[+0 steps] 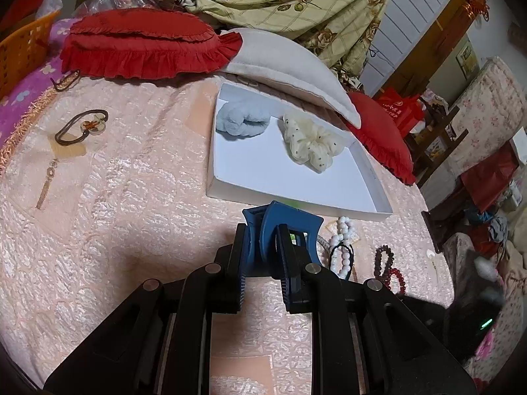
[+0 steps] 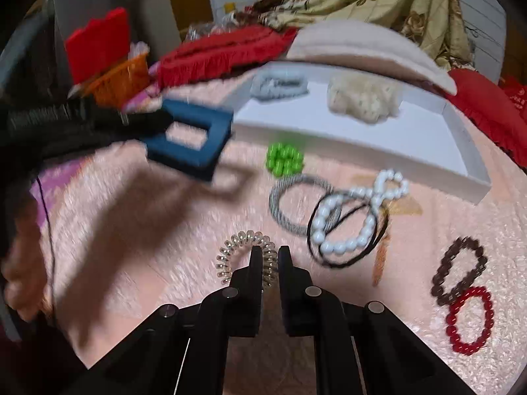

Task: Organize jewelry
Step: 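Lift and carry the clip and hair tie over the white box, then lower clip and hair tie into the box and open both tools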

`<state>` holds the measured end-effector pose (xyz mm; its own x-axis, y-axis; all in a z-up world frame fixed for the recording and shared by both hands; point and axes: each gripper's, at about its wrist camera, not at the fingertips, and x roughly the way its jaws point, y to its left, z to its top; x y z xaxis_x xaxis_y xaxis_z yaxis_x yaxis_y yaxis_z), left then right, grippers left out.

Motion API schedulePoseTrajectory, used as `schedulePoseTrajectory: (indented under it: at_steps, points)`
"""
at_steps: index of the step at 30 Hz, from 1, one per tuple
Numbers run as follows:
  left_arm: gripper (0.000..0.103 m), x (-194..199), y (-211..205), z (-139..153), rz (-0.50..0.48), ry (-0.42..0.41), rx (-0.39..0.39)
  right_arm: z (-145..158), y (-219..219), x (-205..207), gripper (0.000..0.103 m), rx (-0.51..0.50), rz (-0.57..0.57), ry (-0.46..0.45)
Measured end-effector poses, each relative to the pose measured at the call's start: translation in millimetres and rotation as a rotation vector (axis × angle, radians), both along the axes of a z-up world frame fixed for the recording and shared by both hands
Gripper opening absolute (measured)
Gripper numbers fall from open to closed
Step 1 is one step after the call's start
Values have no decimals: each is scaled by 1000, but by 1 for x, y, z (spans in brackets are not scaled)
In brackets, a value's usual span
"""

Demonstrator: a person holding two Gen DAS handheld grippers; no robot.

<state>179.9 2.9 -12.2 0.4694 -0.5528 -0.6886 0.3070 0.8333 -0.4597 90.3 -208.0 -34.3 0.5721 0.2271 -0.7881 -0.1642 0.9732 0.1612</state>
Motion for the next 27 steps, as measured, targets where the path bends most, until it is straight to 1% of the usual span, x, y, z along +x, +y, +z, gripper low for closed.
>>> schedulePoseTrajectory:
  at_steps: [3,6,9,10,12,14,15,21,24,25,26,27]
  points:
    - [16,5,-1,6,-2,-2,-14,31,-16,10,9,26,-34,-62]
    - [16,17,-2,16,22,-9,-15,52,-31,28,9,35,-75,-96]
    - [16,33,-7,24,26,-7,-31,62,-46,56,9,41,-115,-106]
    - [16,42,-12,26,29,-7,-20,62,-50,67,9,48,-128,-101]
    - [16,60,-22,25,31,-5,13,54,-57,94,9,75,-154,-64]
    - [16,75,-31,20,32,15,32,43,-59,113,9,90,-168,-31]
    - [16,86,-37,15,28,32,47,33,-59,125,9,106,-174,0]
    - [16,117,-52,-13,47,57,160,-5,-54,158,9,130,-192,69]
    - [16,121,-54,-19,56,36,200,-19,-60,169,9,186,-216,110]
    - [20,122,-53,-19,54,34,202,-23,-62,172,10,205,-231,126]
    - [26,122,-53,-20,48,35,193,-26,-65,173,11,221,-241,132]
    - [29,122,-51,-20,40,38,178,-26,-66,173,14,225,-246,131]
